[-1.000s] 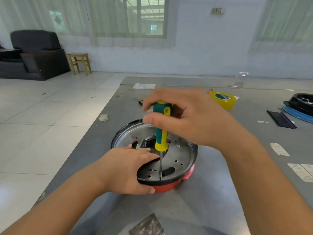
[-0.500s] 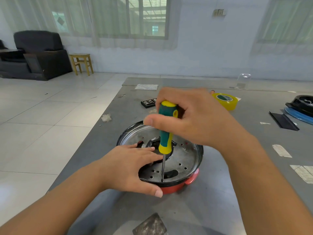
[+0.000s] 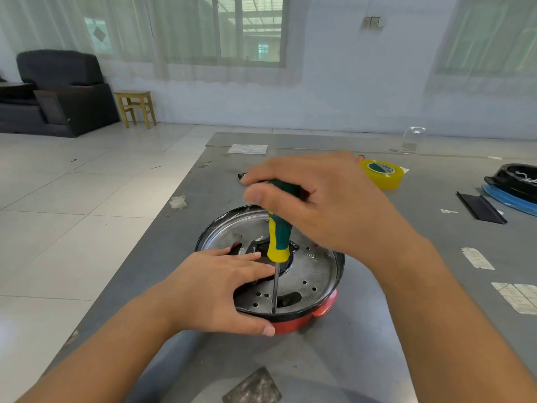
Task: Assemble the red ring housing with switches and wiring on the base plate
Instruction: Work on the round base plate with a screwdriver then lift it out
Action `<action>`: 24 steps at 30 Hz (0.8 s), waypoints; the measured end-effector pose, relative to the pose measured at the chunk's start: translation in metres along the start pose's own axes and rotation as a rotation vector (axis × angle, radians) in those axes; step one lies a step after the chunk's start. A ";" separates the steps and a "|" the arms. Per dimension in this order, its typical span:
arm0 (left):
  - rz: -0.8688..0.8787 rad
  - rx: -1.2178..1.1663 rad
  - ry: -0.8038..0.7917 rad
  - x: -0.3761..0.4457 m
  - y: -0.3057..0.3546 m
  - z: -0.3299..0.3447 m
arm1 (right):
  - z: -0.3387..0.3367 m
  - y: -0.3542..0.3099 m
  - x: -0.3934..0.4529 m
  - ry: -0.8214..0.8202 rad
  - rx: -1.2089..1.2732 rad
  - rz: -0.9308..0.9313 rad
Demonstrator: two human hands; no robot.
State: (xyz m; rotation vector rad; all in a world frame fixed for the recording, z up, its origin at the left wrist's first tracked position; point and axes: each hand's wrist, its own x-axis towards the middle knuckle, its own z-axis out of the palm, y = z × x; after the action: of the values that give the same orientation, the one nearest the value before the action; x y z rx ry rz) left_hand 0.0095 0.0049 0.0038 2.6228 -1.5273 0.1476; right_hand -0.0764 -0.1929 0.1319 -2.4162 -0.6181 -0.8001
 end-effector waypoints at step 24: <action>0.005 -0.004 -0.014 0.000 0.001 0.001 | -0.004 -0.007 -0.001 -0.090 -0.112 0.084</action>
State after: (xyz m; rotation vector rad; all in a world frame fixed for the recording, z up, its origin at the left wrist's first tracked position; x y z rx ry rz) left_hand 0.0085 0.0036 0.0028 2.6230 -1.5365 0.1275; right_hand -0.0826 -0.1897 0.1362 -2.5734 -0.5146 -0.7122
